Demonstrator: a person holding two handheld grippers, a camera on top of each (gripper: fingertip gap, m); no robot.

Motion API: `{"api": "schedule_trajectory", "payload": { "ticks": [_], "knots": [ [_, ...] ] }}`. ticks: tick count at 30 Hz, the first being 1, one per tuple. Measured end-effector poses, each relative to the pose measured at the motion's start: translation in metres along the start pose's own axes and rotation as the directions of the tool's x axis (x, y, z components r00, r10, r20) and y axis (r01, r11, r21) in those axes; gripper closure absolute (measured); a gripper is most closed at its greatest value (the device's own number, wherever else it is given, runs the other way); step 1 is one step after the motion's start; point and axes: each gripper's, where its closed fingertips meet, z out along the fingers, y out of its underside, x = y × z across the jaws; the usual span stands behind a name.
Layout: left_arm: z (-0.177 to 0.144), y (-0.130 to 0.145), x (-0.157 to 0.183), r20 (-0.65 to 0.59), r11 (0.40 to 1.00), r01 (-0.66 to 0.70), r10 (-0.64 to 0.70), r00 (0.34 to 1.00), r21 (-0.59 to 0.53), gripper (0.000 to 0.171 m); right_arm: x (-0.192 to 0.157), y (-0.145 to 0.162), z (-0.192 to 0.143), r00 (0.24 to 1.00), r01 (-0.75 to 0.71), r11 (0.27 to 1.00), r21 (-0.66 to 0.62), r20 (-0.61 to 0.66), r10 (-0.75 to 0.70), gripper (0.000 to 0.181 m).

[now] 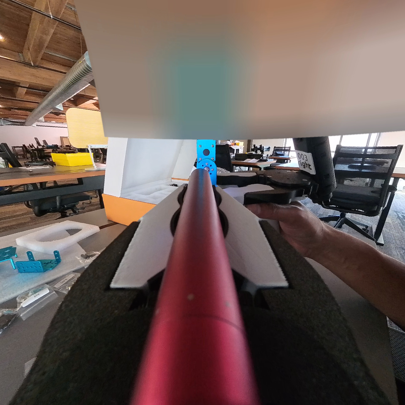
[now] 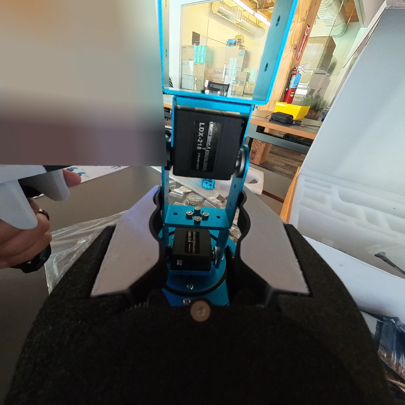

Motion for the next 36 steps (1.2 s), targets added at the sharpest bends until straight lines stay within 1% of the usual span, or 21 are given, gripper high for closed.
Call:
{"api": "schedule_trajectory", "payload": {
  "ticks": [9, 12, 15, 17, 20, 25, 27, 31, 36],
  "knots": [
    [0.000, 0.000, 0.001, -0.007, 0.997, 0.081, -0.081, 0.997, 0.004, 0.149, 0.000, 0.000, 0.000, 1.000, -0.002, 1.000, 0.001, 0.001, 0.002, 0.114],
    [0.000, 0.001, 0.006, -0.029, 0.997, 0.077, -0.078, 0.997, -0.005, 0.150, 0.000, 0.000, 0.000, 1.000, -0.002, 1.000, 0.000, 0.001, 0.002, 0.114],
    [0.001, 0.002, 0.005, -0.001, 1.000, 0.026, -0.026, 1.000, -0.010, 0.149, 0.000, 0.000, 0.000, 1.000, -0.001, 1.000, -0.003, 0.002, 0.001, 0.114],
    [0.001, 0.000, 0.006, -0.020, 0.999, 0.044, -0.044, 0.999, 0.000, 0.149, 0.000, 0.000, 0.000, 1.000, 0.000, 1.000, -0.002, 0.002, 0.000, 0.115],
    [0.000, -0.001, 0.001, -0.007, 1.000, 0.030, -0.030, 1.000, -0.001, 0.149, 0.000, 0.000, -0.001, 1.000, -0.003, 1.000, 0.000, 0.005, 0.003, 0.114],
    [-0.005, -0.006, -0.001, -0.018, 0.998, 0.059, -0.058, 0.998, 0.007, 0.150, 0.000, -0.001, -0.002, 1.000, -0.003, 1.000, 0.001, -0.003, 0.003, 0.114],
    [-0.006, -0.008, 0.002, -0.036, 0.997, 0.071, -0.071, 0.997, 0.013, 0.150, -0.001, -0.008, -0.005, 1.000, -0.015, 0.999, 0.038, 0.003, 0.015, 0.109],
    [-0.006, -0.009, 0.010, -0.065, 0.995, 0.095, -0.094, 0.993, 0.008, 0.150, -0.002, -0.028, -0.015, 1.000, -0.013, 0.991, 0.136, 0.001, 0.013, 0.107],
    [-0.006, -0.008, 0.010, -0.062, 0.995, 0.101, -0.100, 0.993, 0.004, 0.150, -0.003, -0.035, -0.019, 0.999, 0.027, 0.985, 0.168, -0.029, -0.022, 0.108]
  ]
}}
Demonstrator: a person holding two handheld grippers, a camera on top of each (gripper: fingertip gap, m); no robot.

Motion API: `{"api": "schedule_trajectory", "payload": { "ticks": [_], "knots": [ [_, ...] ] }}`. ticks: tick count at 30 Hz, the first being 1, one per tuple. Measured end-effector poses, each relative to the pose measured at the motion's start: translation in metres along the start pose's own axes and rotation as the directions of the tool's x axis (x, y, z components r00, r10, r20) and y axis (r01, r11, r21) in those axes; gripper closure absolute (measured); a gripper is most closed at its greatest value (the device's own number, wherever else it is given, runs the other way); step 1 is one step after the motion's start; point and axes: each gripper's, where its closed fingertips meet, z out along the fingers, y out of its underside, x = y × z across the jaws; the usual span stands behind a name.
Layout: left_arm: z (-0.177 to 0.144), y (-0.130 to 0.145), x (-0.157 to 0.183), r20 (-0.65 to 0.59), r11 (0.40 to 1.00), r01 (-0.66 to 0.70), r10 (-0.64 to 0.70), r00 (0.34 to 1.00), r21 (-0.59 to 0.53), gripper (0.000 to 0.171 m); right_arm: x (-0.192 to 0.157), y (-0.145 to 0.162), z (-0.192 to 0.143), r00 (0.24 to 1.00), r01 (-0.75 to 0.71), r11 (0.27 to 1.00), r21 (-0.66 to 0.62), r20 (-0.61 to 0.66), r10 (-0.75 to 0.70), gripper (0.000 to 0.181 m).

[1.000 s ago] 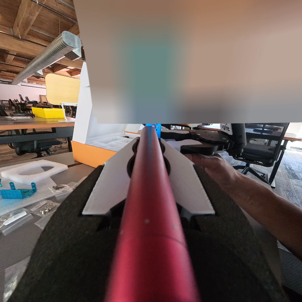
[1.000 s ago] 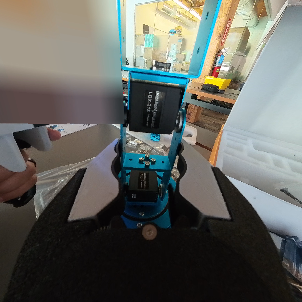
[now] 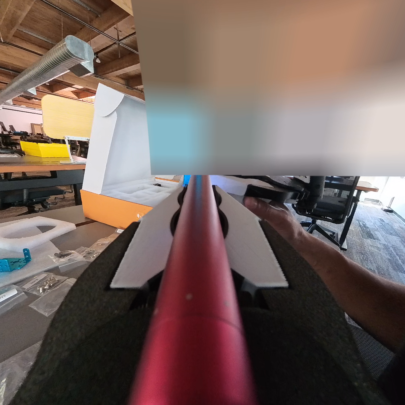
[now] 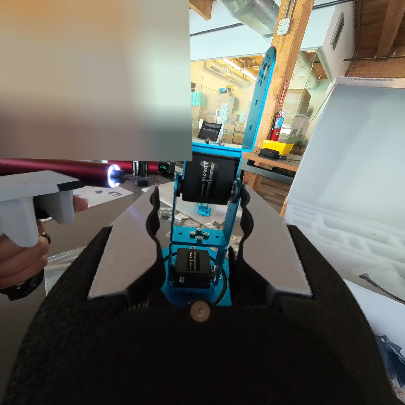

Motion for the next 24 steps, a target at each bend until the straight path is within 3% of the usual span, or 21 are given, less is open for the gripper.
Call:
{"api": "schedule_trajectory", "payload": {
  "ticks": [24],
  "knots": [
    [-0.0074, -0.0053, 0.0052, 0.007, 0.999, -0.038, 0.039, 0.999, -0.006, 0.150, -0.0018, -0.0073, -0.0034, 0.993, 0.111, 0.994, 0.023, -0.041, -0.110, 0.113]
  ]
}}
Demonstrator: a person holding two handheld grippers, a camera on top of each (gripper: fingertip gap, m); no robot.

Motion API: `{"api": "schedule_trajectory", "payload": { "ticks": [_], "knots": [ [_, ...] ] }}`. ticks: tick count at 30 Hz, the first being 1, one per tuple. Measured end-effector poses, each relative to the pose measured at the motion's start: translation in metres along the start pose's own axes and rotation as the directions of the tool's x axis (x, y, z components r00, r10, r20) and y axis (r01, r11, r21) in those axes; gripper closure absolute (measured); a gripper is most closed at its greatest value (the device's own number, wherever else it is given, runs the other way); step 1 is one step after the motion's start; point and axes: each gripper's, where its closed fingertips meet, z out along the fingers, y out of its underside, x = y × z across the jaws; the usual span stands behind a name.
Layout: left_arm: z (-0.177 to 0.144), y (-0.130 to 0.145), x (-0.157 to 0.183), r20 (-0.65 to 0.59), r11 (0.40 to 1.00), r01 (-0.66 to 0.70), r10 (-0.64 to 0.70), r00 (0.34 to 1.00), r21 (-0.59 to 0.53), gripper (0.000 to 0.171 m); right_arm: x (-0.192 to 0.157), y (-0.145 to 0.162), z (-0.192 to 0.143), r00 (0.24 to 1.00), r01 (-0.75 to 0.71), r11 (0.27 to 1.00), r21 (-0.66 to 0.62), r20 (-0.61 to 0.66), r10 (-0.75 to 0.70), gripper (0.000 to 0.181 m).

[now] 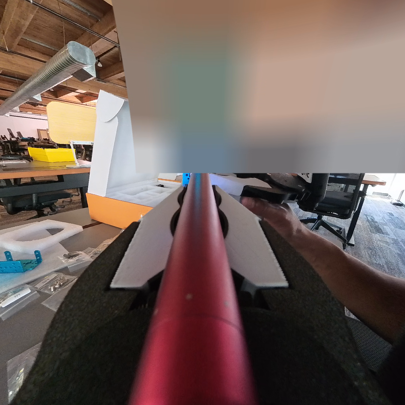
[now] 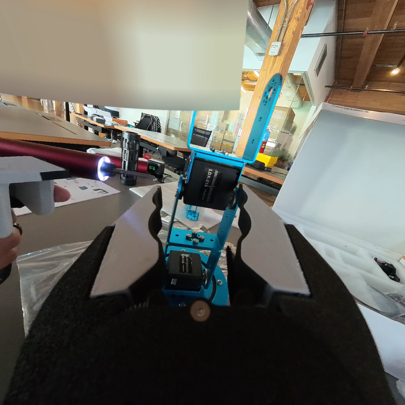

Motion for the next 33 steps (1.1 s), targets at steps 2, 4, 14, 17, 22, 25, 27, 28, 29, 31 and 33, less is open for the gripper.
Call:
{"api": "schedule_trajectory", "payload": {
  "ticks": [2, 4, 14, 17, 22, 25, 27, 28, 29, 31, 33],
  "knots": [
    [-0.001, 0.000, -0.001, 0.000, 1.000, 0.003, -0.003, 1.000, -0.001, 0.150, -0.001, -0.001, 0.000, 1.000, 0.002, 1.000, 0.004, 0.000, -0.002, 0.113],
    [-0.002, -0.001, 0.001, -0.028, 0.998, 0.057, -0.057, 0.998, 0.006, 0.151, -0.001, -0.002, -0.001, 1.000, 0.003, 1.000, 0.009, 0.005, -0.003, 0.112],
    [-0.022, -0.023, 0.012, -0.383, 0.913, 0.407, -0.368, 0.847, 0.024, 0.150, -0.055, -0.029, -0.055, 0.629, -0.513, 0.854, -0.089, 0.637, 0.445, 0.127],
    [-0.025, -0.024, 0.019, -0.462, 0.896, 0.443, -0.399, 0.792, -0.015, 0.150, -0.062, -0.045, -0.069, 0.384, -0.693, 0.706, -0.144, 0.755, 0.531, 0.140],
    [-0.027, -0.020, 0.028, -0.524, 0.861, 0.502, -0.465, 0.713, -0.081, 0.151, -0.079, -0.049, -0.071, 0.327, -0.682, 0.713, -0.164, 0.803, 0.498, 0.151],
    [-0.026, -0.016, 0.031, -0.527, 0.863, 0.497, -0.467, 0.710, -0.095, 0.151, -0.079, -0.053, -0.073, 0.317, -0.682, 0.714, -0.159, 0.816, 0.484, 0.157],
    [-0.025, -0.015, 0.033, -0.530, 0.862, 0.497, -0.468, 0.707, -0.099, 0.151, -0.077, -0.052, -0.072, 0.341, -0.675, 0.724, -0.145, 0.809, 0.479, 0.161],
    [-0.025, -0.014, 0.033, -0.529, 0.864, 0.494, -0.466, 0.709, -0.099, 0.151, -0.077, -0.052, -0.073, 0.340, -0.673, 0.725, -0.144, 0.811, 0.476, 0.163],
    [-0.025, -0.014, 0.033, -0.525, 0.866, 0.490, -0.464, 0.714, -0.098, 0.151, -0.077, -0.052, -0.074, 0.335, -0.674, 0.725, -0.146, 0.814, 0.475, 0.165],
    [-0.024, -0.014, 0.033, -0.521, 0.868, 0.488, -0.461, 0.718, -0.096, 0.151, -0.076, -0.052, -0.074, 0.335, -0.677, 0.722, -0.142, 0.815, 0.474, 0.170],
    [-0.024, -0.014, 0.033, -0.521, 0.867, 0.489, -0.463, 0.717, -0.098, 0.151, -0.075, -0.051, -0.073, 0.351, -0.676, 0.725, -0.131, 0.808, 0.473, 0.178]
  ]
}}
